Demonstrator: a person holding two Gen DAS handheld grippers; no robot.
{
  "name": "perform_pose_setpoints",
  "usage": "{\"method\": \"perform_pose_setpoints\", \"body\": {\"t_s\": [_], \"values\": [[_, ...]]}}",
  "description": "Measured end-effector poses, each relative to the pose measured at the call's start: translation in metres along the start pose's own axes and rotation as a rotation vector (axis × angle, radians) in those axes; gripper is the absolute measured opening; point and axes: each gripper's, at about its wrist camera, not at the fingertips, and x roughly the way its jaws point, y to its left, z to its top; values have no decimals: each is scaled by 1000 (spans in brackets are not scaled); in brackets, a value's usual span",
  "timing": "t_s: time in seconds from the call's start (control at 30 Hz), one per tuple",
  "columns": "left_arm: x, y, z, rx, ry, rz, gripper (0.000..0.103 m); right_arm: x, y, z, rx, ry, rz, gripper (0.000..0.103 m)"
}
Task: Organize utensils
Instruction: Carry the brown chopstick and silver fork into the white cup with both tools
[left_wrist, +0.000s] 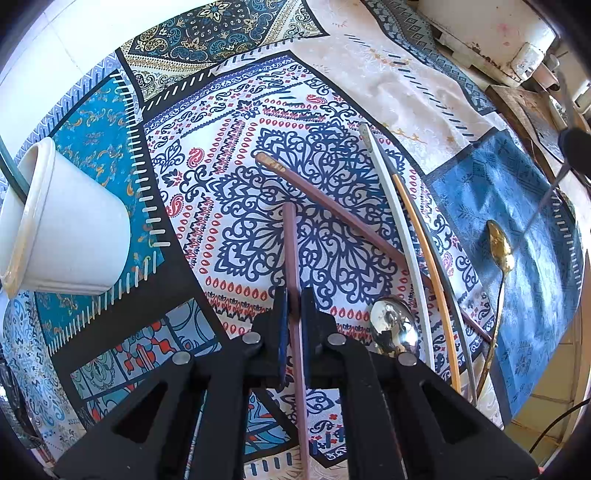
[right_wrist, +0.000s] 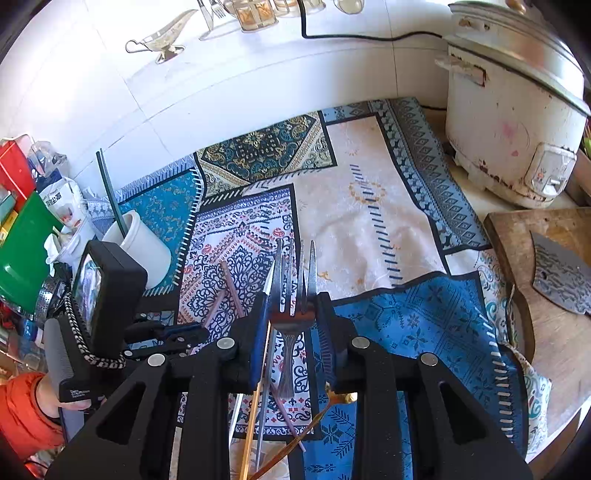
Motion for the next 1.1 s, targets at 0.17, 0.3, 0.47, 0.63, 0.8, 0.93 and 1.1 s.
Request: {"method": "perform_pose_setpoints", "body": {"t_s": [0.17, 0.3, 0.47, 0.63, 0.8, 0.93, 1.1], "values": [[-6, 6, -11, -41, -15, -9, 4, -5, 2, 1, 1, -17, 10, 24], [-26, 18, -29, -101, -62, -25, 4, -9, 3, 2, 0, -28, 12, 24], [-62, 33, -42, -162, -144, -29, 4, -20, 11, 7, -19, -53, 15, 24], [-95, 47, -49, -214, -218, -29, 4, -34, 24, 16, -60, -96, 18, 24], [-125, 62, -58, -247, -286, -12, 4, -44, 37, 26, -82, -132, 49, 23], [-150, 70, -67, -269, -344, 12, 4, -50, 51, 33, -106, -157, 80, 23], [-177, 80, -72, -283, -412, 38, 4, -55, 71, 42, -145, -179, 115, 23]]}}
